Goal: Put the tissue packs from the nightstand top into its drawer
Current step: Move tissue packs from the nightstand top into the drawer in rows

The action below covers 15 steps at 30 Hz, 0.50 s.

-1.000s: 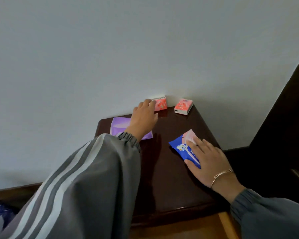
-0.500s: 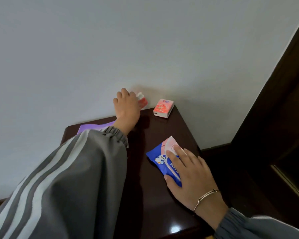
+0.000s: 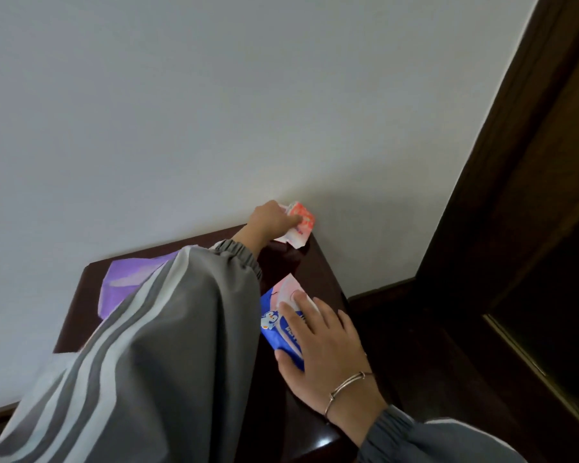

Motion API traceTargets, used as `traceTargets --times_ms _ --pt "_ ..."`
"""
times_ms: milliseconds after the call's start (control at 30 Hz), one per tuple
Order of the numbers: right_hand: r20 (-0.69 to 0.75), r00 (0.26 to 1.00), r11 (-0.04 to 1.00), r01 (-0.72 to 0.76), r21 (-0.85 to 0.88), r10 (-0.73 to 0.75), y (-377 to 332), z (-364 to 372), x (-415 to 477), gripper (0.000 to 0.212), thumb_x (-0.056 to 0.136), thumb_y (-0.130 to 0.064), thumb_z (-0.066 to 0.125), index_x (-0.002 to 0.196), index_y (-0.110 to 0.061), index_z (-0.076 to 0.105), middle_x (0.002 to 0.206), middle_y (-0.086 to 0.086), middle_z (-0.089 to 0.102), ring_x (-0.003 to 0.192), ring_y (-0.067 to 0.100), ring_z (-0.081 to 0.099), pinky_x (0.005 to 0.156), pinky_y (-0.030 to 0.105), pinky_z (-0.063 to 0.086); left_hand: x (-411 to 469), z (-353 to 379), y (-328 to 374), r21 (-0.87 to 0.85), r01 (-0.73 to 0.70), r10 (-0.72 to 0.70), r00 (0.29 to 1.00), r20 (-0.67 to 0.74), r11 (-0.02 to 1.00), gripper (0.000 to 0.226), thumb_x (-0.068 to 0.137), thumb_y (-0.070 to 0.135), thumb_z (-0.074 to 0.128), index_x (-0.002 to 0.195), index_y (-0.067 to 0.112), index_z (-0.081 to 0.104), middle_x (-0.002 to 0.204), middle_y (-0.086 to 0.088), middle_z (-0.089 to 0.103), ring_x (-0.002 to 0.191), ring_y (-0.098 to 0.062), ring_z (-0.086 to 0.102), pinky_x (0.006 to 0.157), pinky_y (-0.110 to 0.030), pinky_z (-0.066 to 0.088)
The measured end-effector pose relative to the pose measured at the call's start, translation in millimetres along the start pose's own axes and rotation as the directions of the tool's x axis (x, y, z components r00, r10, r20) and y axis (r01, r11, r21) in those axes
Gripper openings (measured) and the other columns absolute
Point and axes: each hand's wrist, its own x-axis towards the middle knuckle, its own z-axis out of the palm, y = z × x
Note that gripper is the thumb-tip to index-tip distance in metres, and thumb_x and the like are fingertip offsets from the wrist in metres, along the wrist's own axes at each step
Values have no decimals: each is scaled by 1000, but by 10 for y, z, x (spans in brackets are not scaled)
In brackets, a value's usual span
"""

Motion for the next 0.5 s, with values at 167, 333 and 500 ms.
traceTargets --times_ms 167,333,500 --pt "17 1000 1000 23 5 -23 24 43 -1 66 82 -55 30 144 -32 27 154 -4 27 137 22 33 108 48 32 -301 -213 -96 -158 -36 4 980 -199 987 34 87 35 64 96 5 55 114 -20 59 101 -29 58 83 -36 52" --pt "13 999 1000 30 1 -30 26 9 -9 63 85 -55 43 141 -28 38 152 -1 33 139 24 33 107 48 31 -984 -842 -157 -672 -142 -48 965 -256 727 29 91 29 63 90 6 46 113 -30 59 89 -35 70 67 -39 61" --pt "109 993 995 -58 76 50 -40 -137 -4 59 92 -58 37 145 -33 29 156 -11 19 146 16 7 115 47 8 -1985 -1390 -731 -802 -169 -135 946 -295 573 45 94 27 58 111 -14 50 92 -24 62 67 -22 70 53 -26 54"
